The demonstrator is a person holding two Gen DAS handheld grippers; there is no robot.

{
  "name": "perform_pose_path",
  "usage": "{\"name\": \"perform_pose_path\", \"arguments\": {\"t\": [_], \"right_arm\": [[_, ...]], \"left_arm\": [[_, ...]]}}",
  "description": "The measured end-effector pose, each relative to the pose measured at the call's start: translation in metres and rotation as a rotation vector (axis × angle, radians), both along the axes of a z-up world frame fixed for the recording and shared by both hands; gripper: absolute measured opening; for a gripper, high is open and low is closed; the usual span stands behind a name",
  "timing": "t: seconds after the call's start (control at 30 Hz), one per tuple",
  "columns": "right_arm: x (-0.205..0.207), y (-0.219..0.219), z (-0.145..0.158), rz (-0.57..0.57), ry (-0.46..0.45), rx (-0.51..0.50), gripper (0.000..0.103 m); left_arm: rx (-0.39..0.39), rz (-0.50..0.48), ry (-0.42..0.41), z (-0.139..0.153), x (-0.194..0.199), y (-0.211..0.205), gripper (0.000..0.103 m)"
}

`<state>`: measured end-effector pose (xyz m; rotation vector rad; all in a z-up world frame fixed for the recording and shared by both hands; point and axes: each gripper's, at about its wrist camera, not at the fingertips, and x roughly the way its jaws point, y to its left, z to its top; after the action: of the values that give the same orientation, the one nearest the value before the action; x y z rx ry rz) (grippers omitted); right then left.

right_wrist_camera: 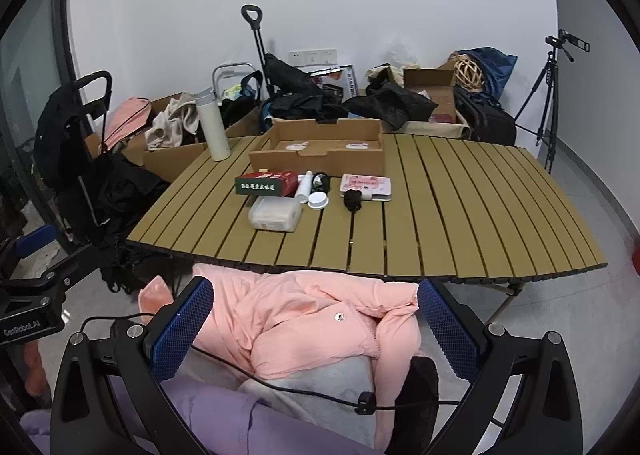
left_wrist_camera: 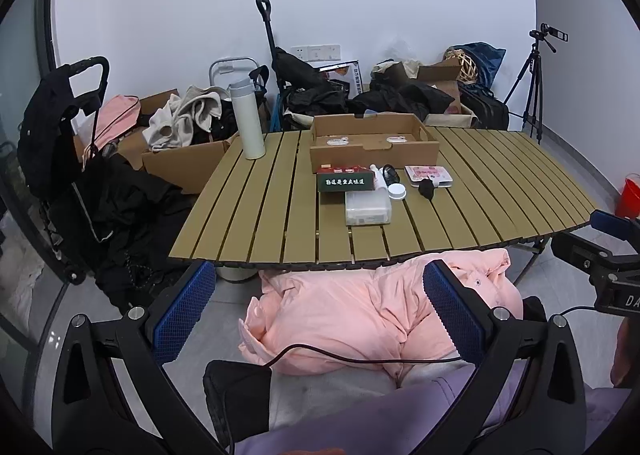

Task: Organize objects

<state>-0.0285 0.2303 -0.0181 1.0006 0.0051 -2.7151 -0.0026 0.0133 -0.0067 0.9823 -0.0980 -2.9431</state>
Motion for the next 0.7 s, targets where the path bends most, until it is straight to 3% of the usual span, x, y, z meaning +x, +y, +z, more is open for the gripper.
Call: {"name": "perform_pose_path", "arguments": {"t": [0.7], "right_arm": [[0.0020, 0.0008, 0.0006, 0.007, -0.001, -0.020, 0.103]], "left_arm": [[-0.001, -0.002, 0.003, -0.0002, 0.0005, 0.0005, 0.103]]}}
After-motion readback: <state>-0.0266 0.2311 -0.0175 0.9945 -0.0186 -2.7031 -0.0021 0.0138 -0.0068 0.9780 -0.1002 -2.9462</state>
